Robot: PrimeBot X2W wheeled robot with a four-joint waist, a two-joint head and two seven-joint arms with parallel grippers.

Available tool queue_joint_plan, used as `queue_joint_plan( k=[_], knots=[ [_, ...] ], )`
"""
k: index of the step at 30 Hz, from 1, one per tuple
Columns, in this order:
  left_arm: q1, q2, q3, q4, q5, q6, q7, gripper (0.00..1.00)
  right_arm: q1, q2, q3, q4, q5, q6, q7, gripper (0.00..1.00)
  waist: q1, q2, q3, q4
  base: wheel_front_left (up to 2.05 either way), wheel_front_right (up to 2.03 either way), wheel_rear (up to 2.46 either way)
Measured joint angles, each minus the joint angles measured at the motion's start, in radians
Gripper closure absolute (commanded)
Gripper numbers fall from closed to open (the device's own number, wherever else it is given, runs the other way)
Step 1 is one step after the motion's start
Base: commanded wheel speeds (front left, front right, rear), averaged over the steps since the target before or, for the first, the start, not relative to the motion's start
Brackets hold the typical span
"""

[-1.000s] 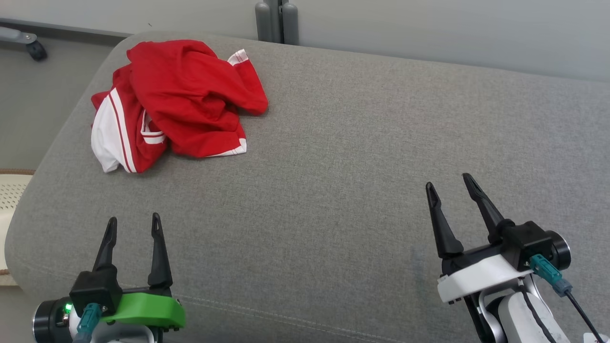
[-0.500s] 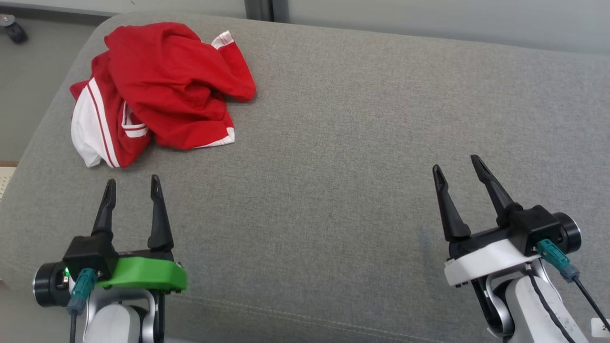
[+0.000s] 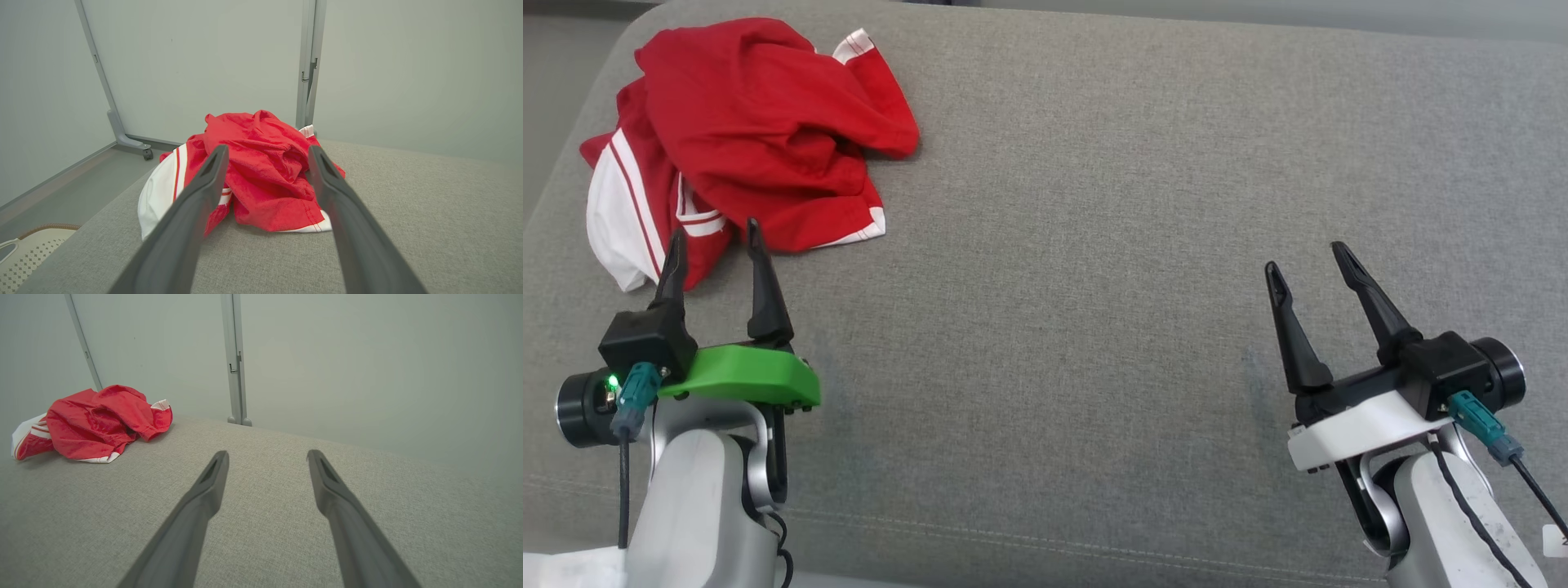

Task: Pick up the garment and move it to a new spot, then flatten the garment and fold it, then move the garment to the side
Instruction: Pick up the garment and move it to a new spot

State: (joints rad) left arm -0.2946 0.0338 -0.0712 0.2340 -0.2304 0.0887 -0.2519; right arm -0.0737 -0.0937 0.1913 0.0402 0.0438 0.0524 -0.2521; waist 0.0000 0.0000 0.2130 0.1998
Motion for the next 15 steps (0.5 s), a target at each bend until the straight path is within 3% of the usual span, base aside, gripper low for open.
queue_joint_plan(
  k=[15],
  knots=[
    [-0.221, -0.007, 0.097, 0.245, -0.012, 0.018, 0.000, 0.00, -0.072, -0.012, 0.009, -0.012, -0.011, 0.010, -0.003, 0.00, 0.0000, 0.0000, 0.104, -0.054, 0.00, 0.00, 0.00]
  ],
)
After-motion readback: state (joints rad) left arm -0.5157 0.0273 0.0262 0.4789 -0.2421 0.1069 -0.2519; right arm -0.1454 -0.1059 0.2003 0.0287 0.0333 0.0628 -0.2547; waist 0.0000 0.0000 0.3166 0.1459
